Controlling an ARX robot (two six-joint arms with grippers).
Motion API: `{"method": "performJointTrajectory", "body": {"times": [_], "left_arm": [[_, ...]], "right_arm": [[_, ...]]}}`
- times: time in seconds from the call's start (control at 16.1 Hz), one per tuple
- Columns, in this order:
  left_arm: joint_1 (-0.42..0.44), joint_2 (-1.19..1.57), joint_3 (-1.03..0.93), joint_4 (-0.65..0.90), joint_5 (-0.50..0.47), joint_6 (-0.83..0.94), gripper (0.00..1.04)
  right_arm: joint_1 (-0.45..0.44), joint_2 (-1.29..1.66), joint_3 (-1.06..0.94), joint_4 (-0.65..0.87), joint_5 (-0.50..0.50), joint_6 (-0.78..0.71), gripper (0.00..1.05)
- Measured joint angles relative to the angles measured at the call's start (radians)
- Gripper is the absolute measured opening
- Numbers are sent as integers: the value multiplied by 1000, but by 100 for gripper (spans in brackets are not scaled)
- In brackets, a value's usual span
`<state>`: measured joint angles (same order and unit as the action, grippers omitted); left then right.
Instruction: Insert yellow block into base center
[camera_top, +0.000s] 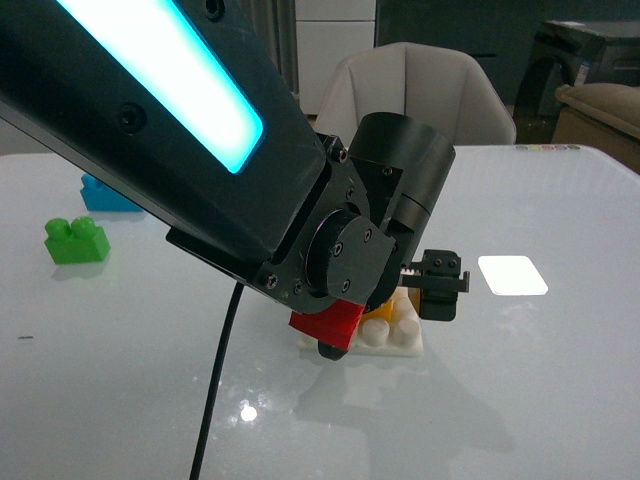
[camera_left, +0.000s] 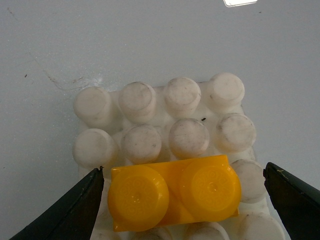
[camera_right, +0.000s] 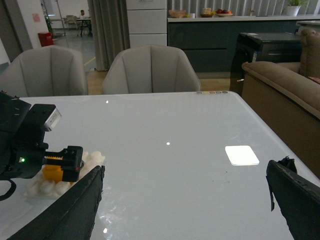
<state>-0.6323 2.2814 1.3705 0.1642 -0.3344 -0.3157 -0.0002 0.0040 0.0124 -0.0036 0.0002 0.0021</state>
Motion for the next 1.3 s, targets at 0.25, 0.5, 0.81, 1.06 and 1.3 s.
{"method": "performJointTrajectory", "body": {"times": [0.25, 0.5, 0.81, 1.06, 1.3], "left_arm": [[-3, -98, -31, 15, 40, 0, 98], [-16, -348, -137, 105, 105, 29, 98], [16, -701, -462, 209, 116, 138, 96], [180, -959, -859, 670, -120, 280, 56], [476, -1103, -1108, 719, 178, 298, 7]], "right_arm": [[0, 0, 0, 0, 0, 0, 98], [0, 0, 0, 0, 0, 0, 98], [0, 0, 0, 0, 0, 0, 98], [0, 0, 0, 0, 0, 0, 98], [0, 0, 0, 0, 0, 0, 98]]}}
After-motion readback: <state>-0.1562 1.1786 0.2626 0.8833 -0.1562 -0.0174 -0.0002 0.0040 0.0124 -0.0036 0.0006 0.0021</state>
